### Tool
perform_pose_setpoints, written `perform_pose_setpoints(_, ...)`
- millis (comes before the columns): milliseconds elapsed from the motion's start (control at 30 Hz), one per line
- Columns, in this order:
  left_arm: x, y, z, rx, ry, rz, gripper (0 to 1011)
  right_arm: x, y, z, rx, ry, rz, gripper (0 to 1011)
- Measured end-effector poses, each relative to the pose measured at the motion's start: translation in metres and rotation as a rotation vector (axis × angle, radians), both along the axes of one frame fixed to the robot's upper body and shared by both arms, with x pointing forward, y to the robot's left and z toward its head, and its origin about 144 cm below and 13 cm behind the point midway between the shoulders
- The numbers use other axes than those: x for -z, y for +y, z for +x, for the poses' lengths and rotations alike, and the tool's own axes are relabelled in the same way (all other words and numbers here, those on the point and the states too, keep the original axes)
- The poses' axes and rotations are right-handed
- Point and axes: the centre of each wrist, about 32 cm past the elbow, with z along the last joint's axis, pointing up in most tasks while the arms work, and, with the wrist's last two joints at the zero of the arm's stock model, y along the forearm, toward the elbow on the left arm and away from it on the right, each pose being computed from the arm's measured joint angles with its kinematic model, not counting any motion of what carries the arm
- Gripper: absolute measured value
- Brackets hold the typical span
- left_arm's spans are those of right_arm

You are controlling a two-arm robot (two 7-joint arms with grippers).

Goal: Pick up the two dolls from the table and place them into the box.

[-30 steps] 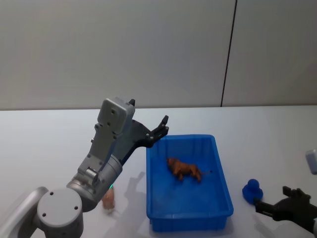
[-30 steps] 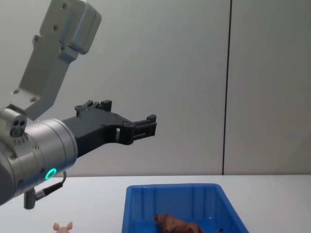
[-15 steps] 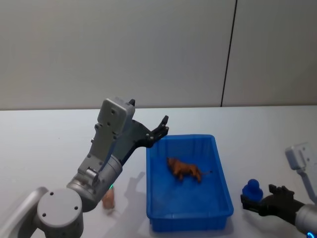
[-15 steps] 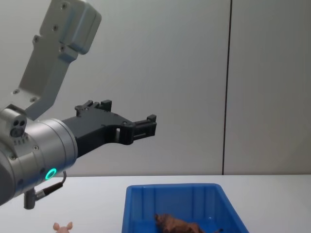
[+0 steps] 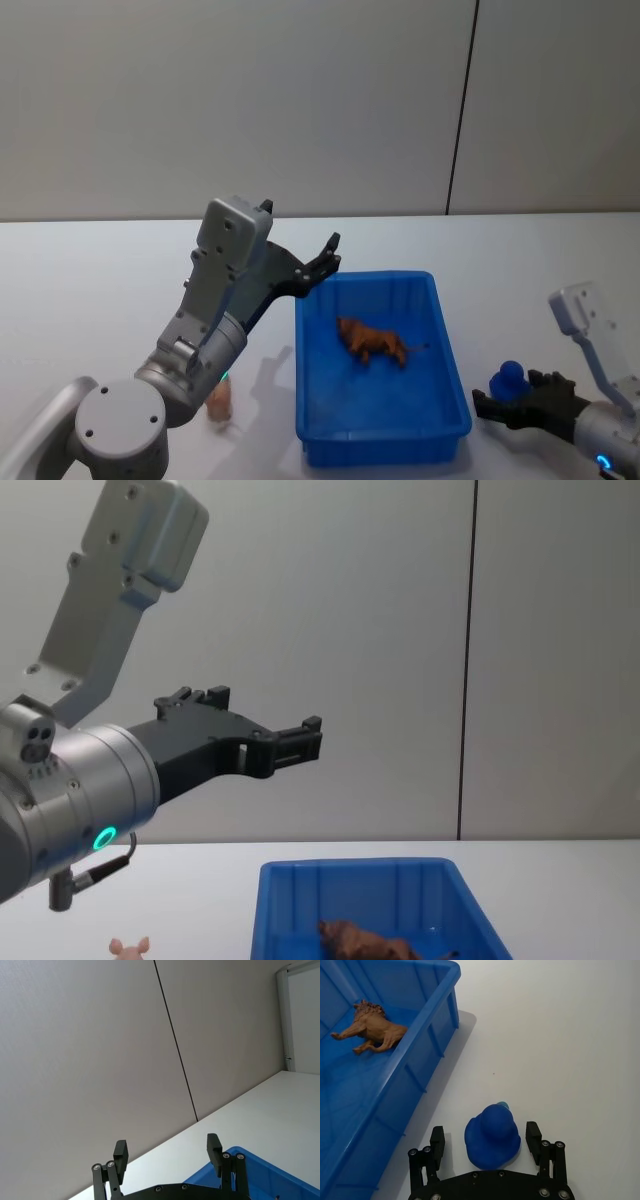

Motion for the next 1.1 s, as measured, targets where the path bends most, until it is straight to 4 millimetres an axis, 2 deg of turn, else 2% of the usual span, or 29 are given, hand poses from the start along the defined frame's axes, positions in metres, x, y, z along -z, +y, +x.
perform_pose_setpoints(233, 0.0, 0.0, 0.0, 0.0, 0.0, 0.0, 1001, 0.002, 0.004, 0.005, -0.001, 0.008, -0.009, 977)
perform_pose_setpoints(467, 0.0, 0.0, 0.0, 0.0, 0.0, 0.0, 1001, 0.003, 0.006, 0.009, -0.001, 0.011, -0.015, 816)
perform_pose_setpoints(600, 0.0, 0.0, 0.0, 0.0, 0.0, 0.0, 1001, 0.003, 0.007, 0.01, -0.001, 0.012, -0.018, 670)
perform_pose_setpoints(767, 0.0, 0.0, 0.0, 0.0, 0.0, 0.0, 1001, 0.003, 0.007, 0.011, -0.001, 0.013, -0.018, 559)
perform_pose_setpoints(1100, 0.0, 0.0, 0.0, 0.0, 0.0, 0.0, 1001, 0.003, 0.007, 0.008, 0.009, -0.004, -0.021, 487)
